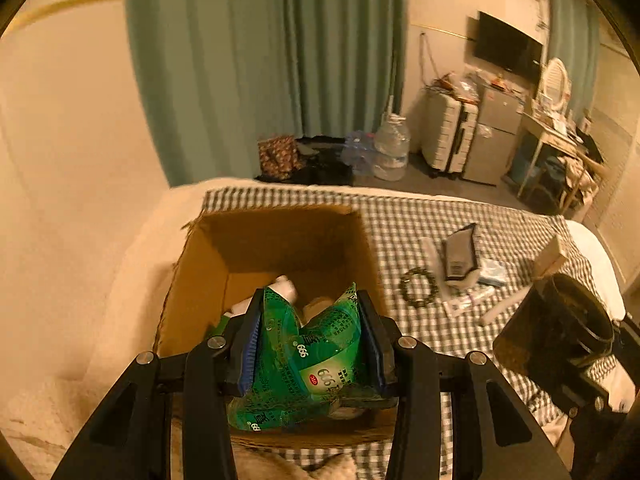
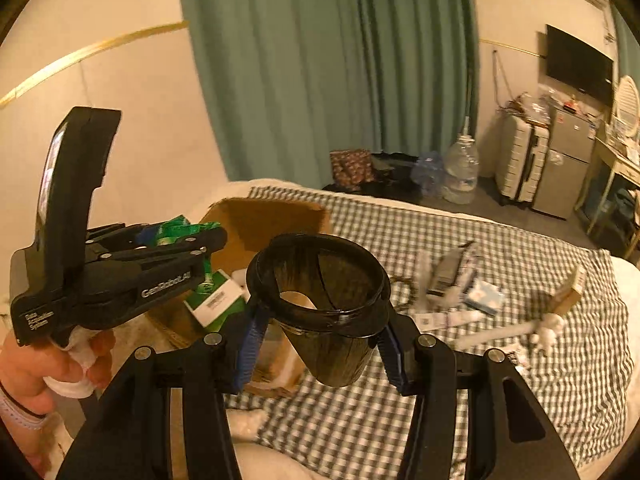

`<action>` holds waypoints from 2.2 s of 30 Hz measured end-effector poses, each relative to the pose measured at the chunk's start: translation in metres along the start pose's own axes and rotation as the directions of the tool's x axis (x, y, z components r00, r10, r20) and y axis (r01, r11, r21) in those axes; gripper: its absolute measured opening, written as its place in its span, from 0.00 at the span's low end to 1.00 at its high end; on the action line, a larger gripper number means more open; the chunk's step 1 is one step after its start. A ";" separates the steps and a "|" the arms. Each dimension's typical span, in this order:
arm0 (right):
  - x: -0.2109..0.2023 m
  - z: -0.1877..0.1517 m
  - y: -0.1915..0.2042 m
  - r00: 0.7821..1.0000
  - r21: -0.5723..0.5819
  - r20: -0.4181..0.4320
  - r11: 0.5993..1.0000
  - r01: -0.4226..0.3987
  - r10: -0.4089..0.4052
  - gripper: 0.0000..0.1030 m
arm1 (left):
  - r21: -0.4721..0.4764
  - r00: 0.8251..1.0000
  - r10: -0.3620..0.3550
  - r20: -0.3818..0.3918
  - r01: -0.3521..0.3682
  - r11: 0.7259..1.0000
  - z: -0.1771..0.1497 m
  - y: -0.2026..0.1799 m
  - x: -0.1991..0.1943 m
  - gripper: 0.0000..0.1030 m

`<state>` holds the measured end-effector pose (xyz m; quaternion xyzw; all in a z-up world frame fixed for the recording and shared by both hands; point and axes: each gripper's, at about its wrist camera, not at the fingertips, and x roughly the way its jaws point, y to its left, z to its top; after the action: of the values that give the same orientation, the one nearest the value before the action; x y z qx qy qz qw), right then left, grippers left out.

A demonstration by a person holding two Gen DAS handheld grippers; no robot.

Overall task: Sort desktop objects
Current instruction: 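Carry the green packet and black cup over the cardboard box with both tools, then open both tools to drop the packet and cup into the box, then move both tools back toward the items on the cloth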

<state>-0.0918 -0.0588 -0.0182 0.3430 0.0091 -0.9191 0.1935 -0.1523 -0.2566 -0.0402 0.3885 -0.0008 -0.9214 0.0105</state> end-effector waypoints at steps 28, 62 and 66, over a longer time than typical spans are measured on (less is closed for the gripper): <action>0.136 0.001 0.069 0.982 -0.037 -0.188 0.999 -0.037 0.029 0.53 | -0.174 0.998 0.043 -0.049 -0.051 0.983 -0.032 0.076 0.071 0.85; -0.044 -0.047 -0.133 0.918 0.171 -0.006 0.904 0.392 -0.397 0.84 | 0.085 0.997 -0.079 0.006 0.078 0.993 -0.062 -0.121 -0.014 1.00; -0.052 -0.064 -0.168 0.898 0.215 -0.024 0.875 0.433 -0.439 0.84 | 0.138 0.997 -0.081 -0.006 0.081 0.987 -0.078 -0.163 -0.004 1.00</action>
<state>-0.0765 0.1244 -0.0541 0.3393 -0.0159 -0.9388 -0.0566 -0.0967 -0.0932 -0.0929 0.3882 -0.0486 -0.9187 -0.0537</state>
